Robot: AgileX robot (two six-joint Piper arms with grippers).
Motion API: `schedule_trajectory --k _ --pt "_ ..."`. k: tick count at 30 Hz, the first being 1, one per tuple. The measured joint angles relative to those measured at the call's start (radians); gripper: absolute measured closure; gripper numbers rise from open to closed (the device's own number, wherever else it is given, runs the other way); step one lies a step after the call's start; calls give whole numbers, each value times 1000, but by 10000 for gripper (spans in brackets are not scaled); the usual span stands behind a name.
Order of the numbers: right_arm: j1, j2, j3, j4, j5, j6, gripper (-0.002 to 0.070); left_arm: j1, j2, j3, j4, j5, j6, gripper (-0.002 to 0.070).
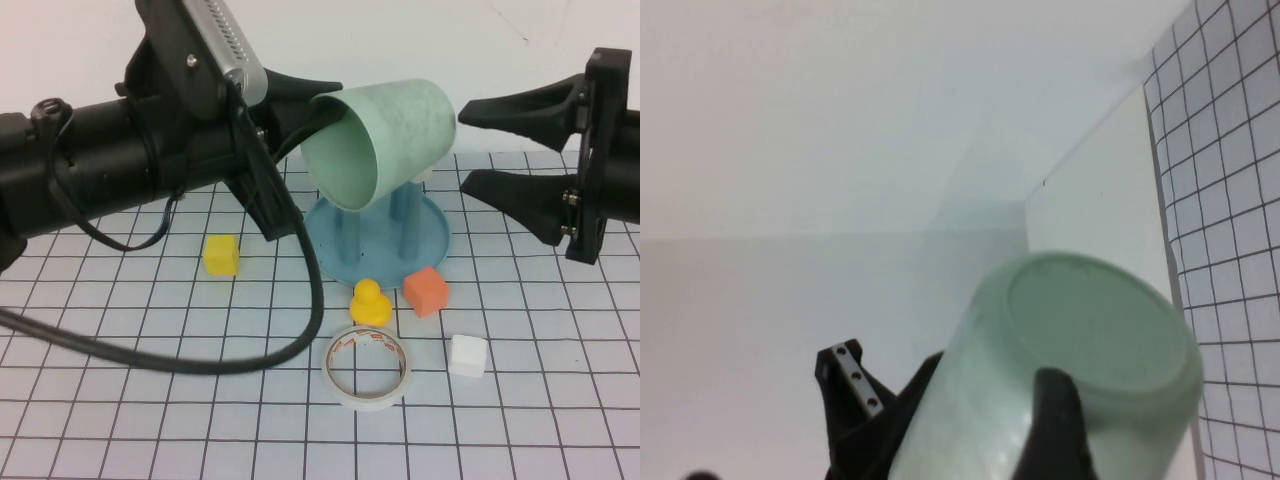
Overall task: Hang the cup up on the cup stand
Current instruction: Adjust the cup with two arms
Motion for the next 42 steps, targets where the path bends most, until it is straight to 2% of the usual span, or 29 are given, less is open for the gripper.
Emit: schedule_trajectory --k 13,25,34,42 --pt "62 0 -4 7 -106 11 189 0 0 0 0 24 64 669" --pt "62 0 -37 7 -86 11 188 0 26 0 0 26 103 669" --pt "62 24 -68 9 -33 29 188 0 48 0 -1 -37 230 669" --pt "150 141 -74 14 4 42 186 0 51 0 7 -55 253 669"
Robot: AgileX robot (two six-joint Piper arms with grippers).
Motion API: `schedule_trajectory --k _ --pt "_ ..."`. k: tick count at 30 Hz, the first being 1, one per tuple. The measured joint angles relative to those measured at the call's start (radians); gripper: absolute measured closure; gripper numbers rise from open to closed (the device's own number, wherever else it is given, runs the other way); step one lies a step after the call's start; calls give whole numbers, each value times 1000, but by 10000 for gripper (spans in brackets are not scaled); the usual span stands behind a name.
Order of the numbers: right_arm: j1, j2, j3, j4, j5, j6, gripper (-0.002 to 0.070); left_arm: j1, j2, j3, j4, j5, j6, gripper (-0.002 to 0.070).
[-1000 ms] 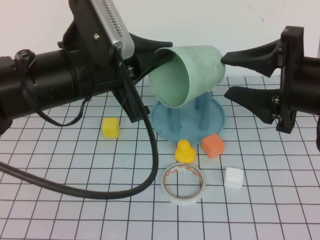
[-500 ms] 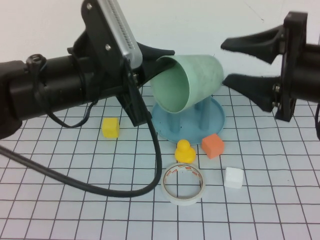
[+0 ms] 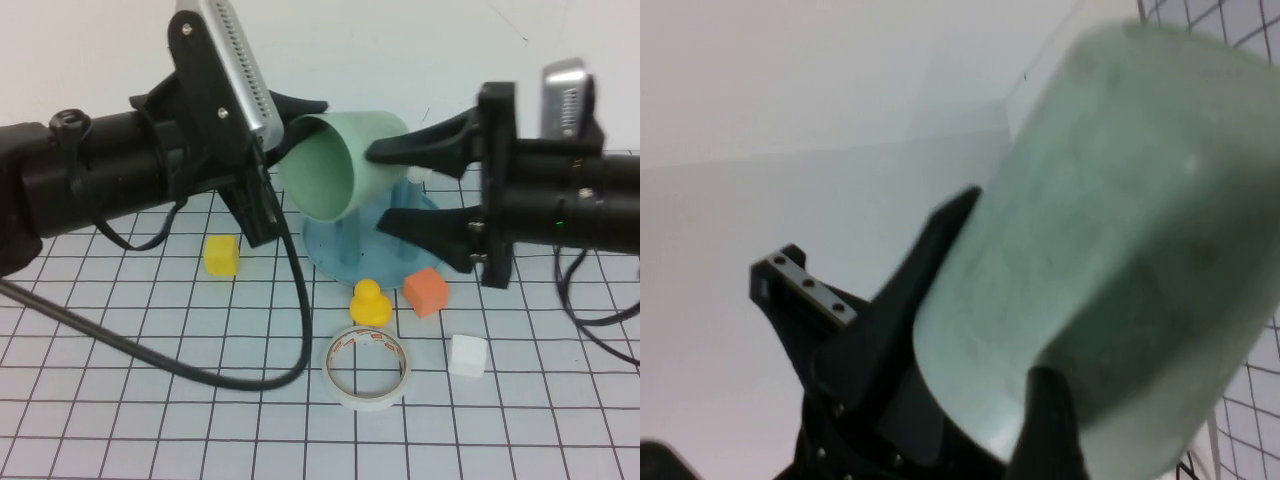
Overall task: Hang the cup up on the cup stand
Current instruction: Adjust the cup with two arms
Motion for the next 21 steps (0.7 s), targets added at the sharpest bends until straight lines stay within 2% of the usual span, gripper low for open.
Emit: schedule_trajectory --k 21 --pt "21 106 -190 -16 -140 -19 181 12 0 -9 -31 -7 16 657"
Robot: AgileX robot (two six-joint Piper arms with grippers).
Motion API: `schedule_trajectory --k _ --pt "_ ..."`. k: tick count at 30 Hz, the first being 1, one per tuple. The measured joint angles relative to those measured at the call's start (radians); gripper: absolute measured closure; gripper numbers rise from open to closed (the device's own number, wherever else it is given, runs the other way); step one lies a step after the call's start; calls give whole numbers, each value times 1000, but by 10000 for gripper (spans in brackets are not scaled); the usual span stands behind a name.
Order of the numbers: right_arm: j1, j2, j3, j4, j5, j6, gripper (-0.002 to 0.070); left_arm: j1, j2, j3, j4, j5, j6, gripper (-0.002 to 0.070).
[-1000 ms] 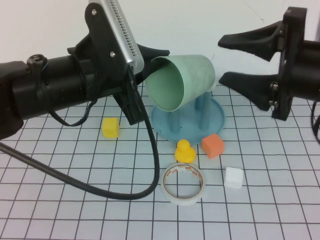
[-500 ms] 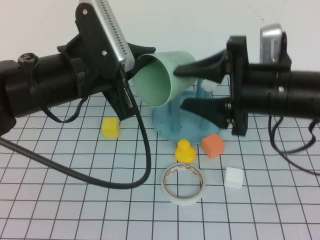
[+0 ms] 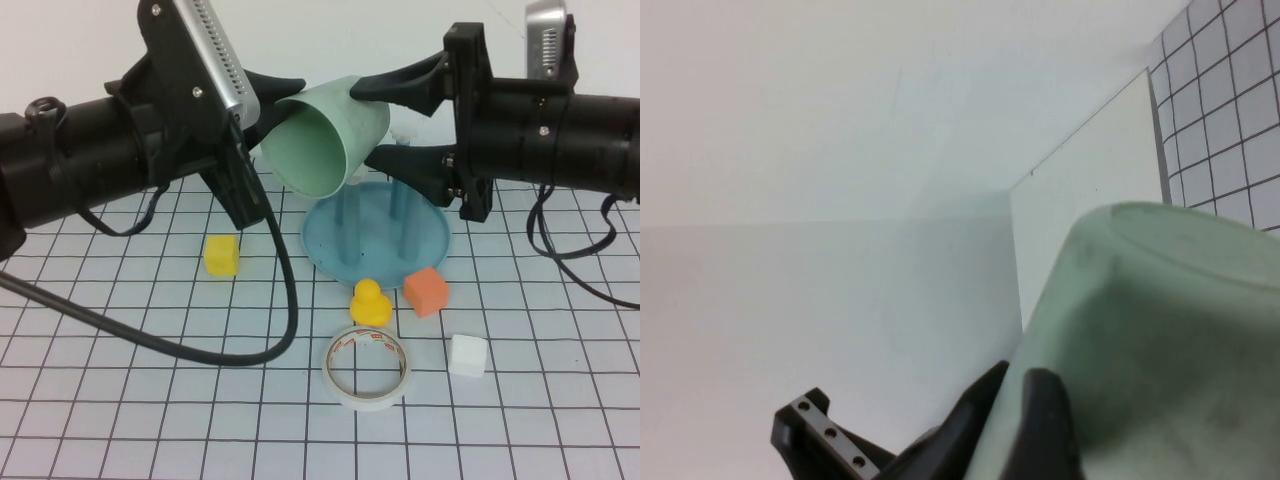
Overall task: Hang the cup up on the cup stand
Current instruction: Adjust the cup with two arms
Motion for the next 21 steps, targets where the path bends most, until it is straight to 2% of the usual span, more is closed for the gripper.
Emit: schedule_trajectory --k 21 --pt "-3 54 -41 8 47 12 194 2 0 0 3 -25 12 657"
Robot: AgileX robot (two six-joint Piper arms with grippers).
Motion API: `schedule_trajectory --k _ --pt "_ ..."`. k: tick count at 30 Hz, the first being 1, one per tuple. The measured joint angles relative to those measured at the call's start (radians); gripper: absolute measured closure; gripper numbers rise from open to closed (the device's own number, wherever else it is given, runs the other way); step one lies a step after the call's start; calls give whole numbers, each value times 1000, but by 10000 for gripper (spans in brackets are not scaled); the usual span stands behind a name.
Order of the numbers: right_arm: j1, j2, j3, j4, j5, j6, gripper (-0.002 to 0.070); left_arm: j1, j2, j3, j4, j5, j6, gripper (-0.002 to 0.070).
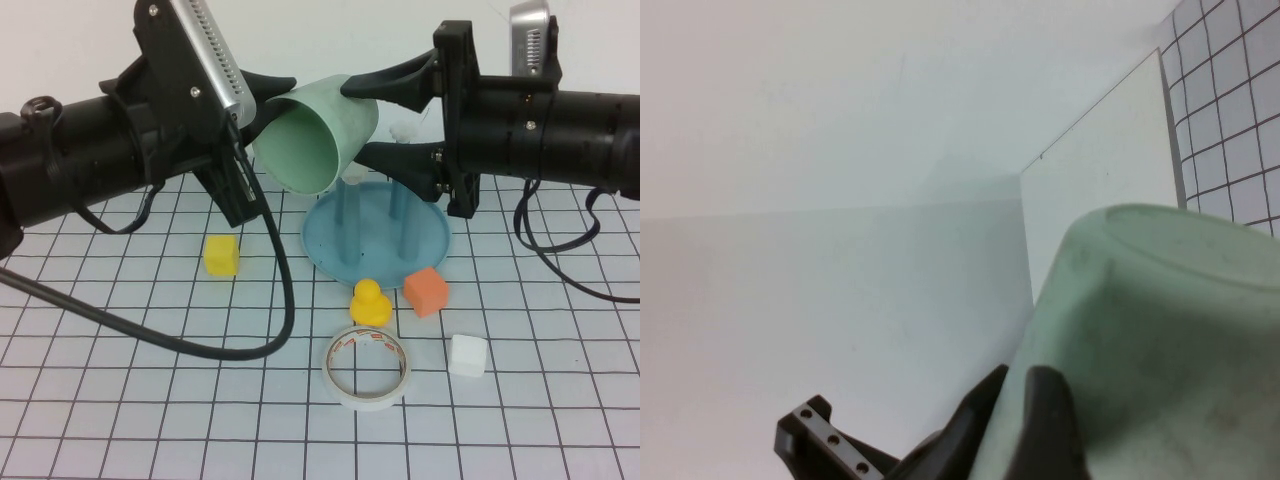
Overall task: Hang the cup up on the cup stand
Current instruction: Adjust the cup with two arms
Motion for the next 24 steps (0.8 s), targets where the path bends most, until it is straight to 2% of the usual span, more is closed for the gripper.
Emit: schedule_trajectory --k 19,21,24 --pt "0 2 -1 2 -5 3 193 0 0 0 1 -8 -27 657" --pt "0 2 -1 2 -5 -5 164 0 0 0 2 -5 -27 657" --pt "2 7 -1 0 -6 -20 59 -4 0 0 4 13 -27 657"
